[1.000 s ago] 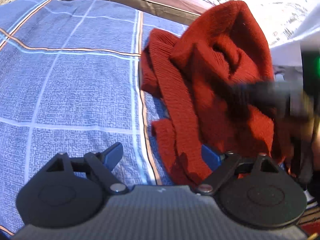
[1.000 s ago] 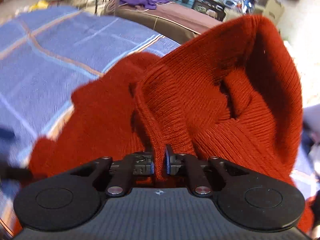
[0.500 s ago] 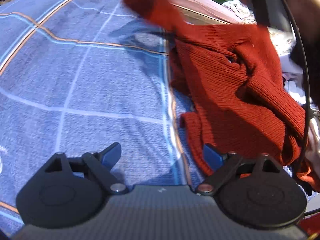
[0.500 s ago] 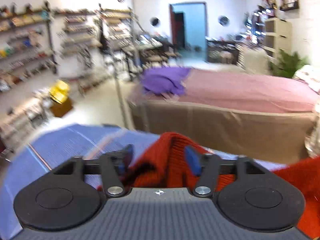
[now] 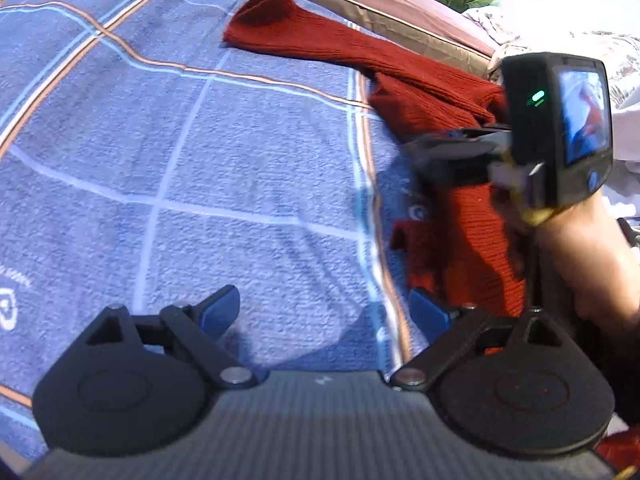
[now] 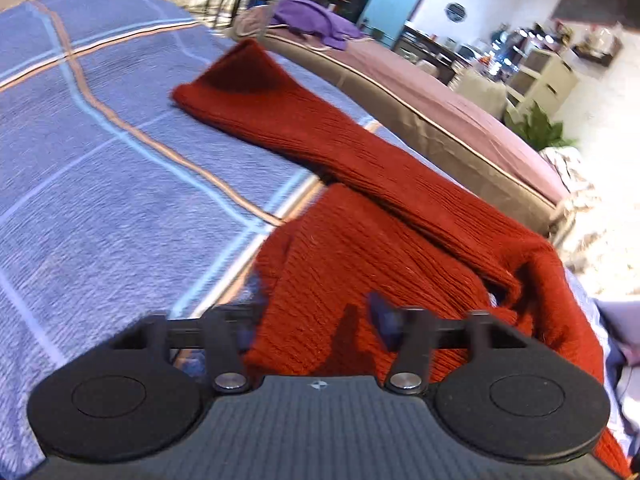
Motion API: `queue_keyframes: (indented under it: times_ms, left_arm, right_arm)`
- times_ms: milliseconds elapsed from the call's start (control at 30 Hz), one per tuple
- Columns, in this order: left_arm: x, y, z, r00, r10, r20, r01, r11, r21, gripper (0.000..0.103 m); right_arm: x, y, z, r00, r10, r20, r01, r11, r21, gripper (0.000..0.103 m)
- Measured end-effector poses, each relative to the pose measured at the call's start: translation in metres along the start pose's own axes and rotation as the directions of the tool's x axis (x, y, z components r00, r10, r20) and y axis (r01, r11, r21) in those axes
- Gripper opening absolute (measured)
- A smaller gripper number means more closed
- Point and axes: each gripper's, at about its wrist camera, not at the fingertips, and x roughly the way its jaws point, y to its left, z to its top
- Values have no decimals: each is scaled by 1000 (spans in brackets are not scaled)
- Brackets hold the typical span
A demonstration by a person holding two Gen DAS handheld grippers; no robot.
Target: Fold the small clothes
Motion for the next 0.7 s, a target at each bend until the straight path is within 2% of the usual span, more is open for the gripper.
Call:
queue_keyframes:
  times_ms: [100,200,267,333,367,467,533,633,667,700]
  left_arm:
    - [-2,11,-5,999,32,0,-32,999,-19,93]
    - [-15,29,-6,996,79,33,-77,995,-71,93]
    - [-31,45,-6,988,138,71,-128,984,-127,93]
    - [-51,65,-4,969,224,107,-202,962,-186,93]
    - [-62,76,-4,956,268,123,-238,947,-215,93]
    - [-94,108,-4,921,359,152,-302,903,-305,93]
    - [-110,123,-4,904,396,161,-323,879,-350,93]
    - [-121,128,0,893,416,172,-339,873,-351,93]
    - [-121,125,2,894,416,168,-343,875,-343,93]
    - [-119,121,4,898,409,163,-342,881,-328,93]
  right_arm:
    - [-5,-16,-5,998,49,39,-53,995,87,16]
    - [-24,-22,2,976,195,97,-210,961,179,17]
    - [-42,-12,11,943,304,133,-324,932,163,17]
    - [-57,1,16,898,413,149,-433,889,147,18]
    - [-63,5,17,863,481,152,-502,852,152,18]
    - [-79,25,12,721,679,138,-692,713,111,18]
    - [-88,48,5,601,795,78,-799,597,72,18]
    - [-105,84,-9,390,920,-28,-921,391,2,18]
    - [-111,97,-15,352,932,-81,-936,349,-46,18]
    - [-115,109,-20,352,925,-143,-936,342,-86,18]
